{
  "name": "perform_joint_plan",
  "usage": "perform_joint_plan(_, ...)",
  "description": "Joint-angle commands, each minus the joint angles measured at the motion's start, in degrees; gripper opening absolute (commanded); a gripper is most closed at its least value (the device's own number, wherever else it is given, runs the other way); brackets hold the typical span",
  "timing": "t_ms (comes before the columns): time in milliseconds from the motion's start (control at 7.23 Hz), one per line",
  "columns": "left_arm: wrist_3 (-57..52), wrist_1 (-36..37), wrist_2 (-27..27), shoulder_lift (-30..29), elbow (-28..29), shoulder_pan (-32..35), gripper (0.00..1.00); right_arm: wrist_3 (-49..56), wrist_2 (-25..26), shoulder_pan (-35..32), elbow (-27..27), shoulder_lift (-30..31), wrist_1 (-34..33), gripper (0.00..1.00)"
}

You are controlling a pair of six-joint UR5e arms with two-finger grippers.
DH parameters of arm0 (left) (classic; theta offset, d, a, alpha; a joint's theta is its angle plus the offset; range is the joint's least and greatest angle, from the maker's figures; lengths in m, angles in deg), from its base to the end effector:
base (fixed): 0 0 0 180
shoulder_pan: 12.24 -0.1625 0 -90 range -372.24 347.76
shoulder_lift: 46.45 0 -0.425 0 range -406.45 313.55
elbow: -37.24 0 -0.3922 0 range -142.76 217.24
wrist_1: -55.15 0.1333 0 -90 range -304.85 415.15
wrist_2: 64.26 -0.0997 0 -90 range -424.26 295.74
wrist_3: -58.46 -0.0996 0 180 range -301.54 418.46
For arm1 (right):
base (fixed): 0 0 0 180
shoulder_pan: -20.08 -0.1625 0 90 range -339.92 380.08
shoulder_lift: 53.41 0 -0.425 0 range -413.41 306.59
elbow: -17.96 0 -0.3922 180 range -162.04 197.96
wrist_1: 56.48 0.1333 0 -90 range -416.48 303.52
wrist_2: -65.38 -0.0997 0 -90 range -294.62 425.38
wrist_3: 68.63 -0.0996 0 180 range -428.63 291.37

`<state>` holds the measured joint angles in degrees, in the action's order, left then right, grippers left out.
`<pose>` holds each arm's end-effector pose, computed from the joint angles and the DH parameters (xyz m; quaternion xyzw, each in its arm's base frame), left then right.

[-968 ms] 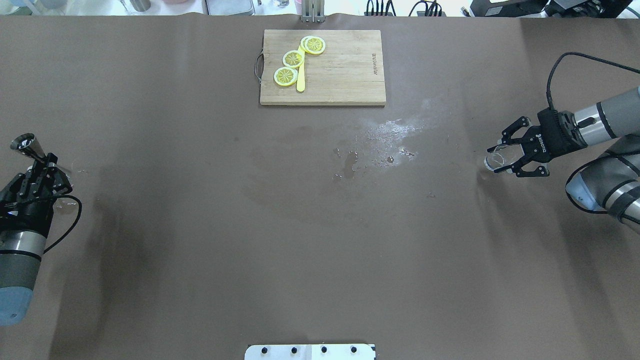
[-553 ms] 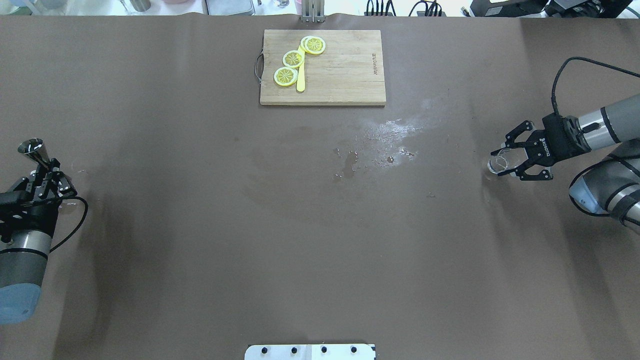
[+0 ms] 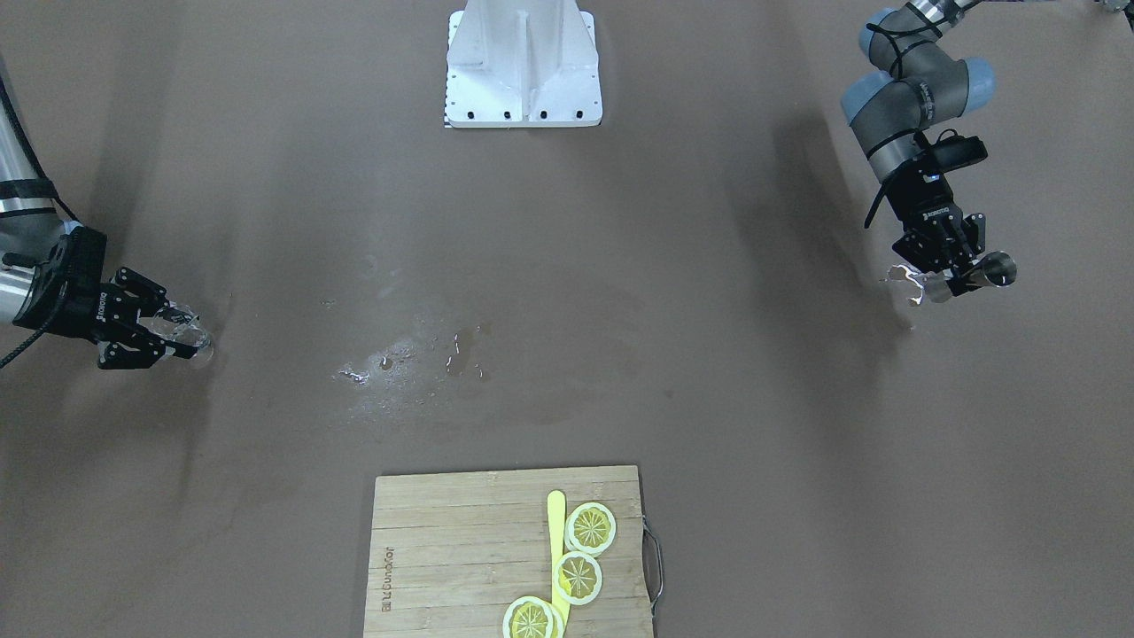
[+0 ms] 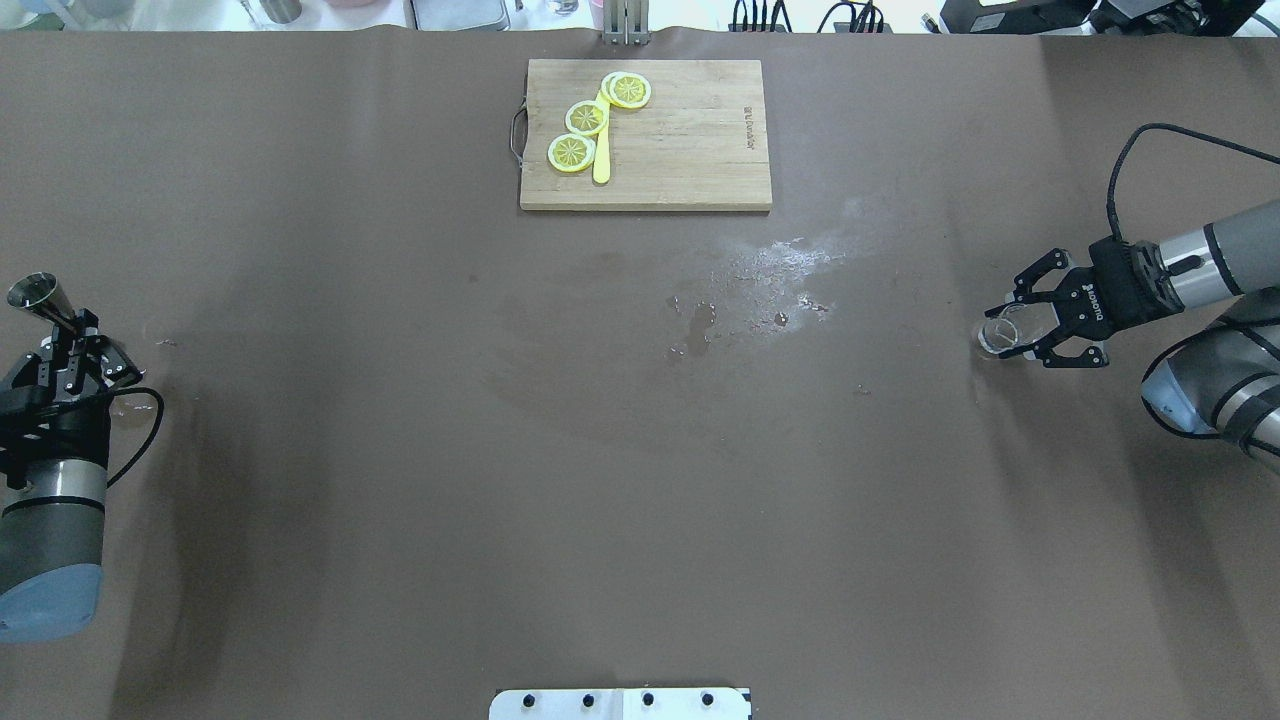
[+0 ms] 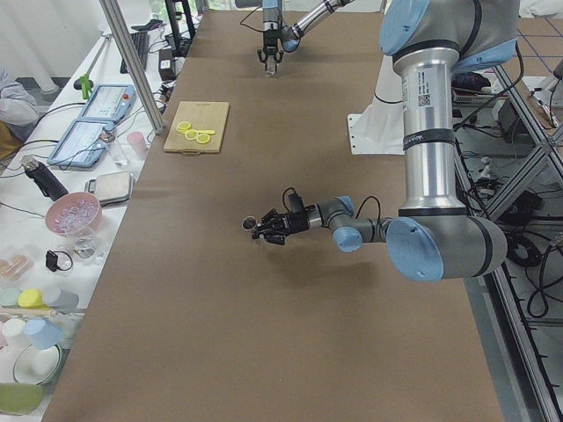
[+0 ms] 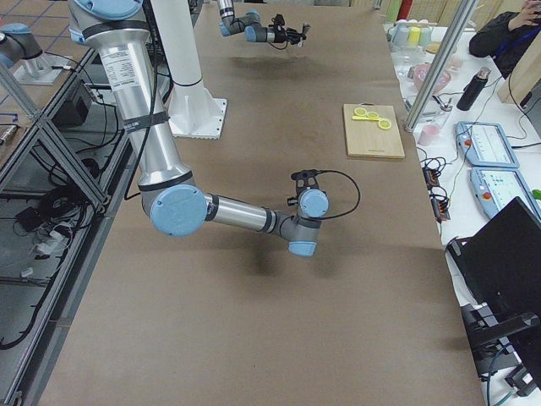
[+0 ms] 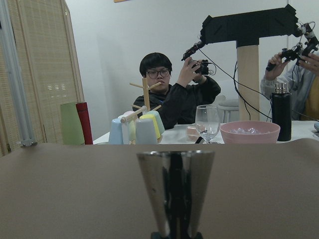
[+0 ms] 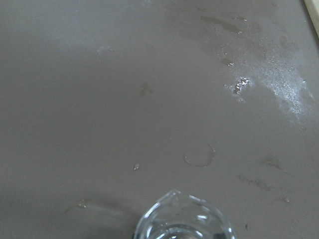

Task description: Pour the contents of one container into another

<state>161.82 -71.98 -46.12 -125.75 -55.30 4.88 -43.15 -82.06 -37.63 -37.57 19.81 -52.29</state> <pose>0.3262 -0.3390 0.6146 0.5745 0.1838 -0.3477 0.7178 -0.2637 -0.5097 0.6041 0.5196 -0.4089 -0.5932 0.4593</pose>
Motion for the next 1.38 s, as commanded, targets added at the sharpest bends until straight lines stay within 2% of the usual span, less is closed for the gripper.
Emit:
perform_joint_plan(0, 10.15, 8.36, -3.29, -0.24, 0.08, -0.15, 0.00, 0.01, 0.05, 0.06, 1.03, -0.01, 0.82, 0.00)
perform_joint_plan(277, 11.95, 9.97, -4.08, -0.50, 0.52, -1.11, 0.00, 0.01, 0.05, 0.14, 1.30, 0.08, 0.82, 0.00)
perform_joint_plan(553, 17.03, 15.22, -5.12, -1.20, 1.05, -1.64, 0.00, -0.08, 0.13, 0.23, 1.30, -0.01, 0.82, 0.00)
perform_joint_plan(691, 18.36, 15.95, -5.31, -1.38, 1.22, -1.82, 0.00, -0.16, 0.13, 0.23, 1.30, -0.01, 0.82, 0.14)
perform_joint_plan(830, 18.63, 15.95, -5.22, -1.47, 1.40, -1.99, 0.00, -1.12, 0.05, 0.23, 1.30, -0.36, 0.82, 0.69)
perform_joint_plan(968, 18.98, 15.95, -5.22, -1.65, 1.66, -2.08, 0.00, -1.13, -0.04, 0.23, 1.30, -0.53, 0.82, 0.99)
perform_joint_plan(1245, 19.51, 16.04, -5.13, -1.65, 2.27, -2.35, 0.00, -1.13, 0.05, 0.23, 1.30, -0.89, 0.82, 1.00)
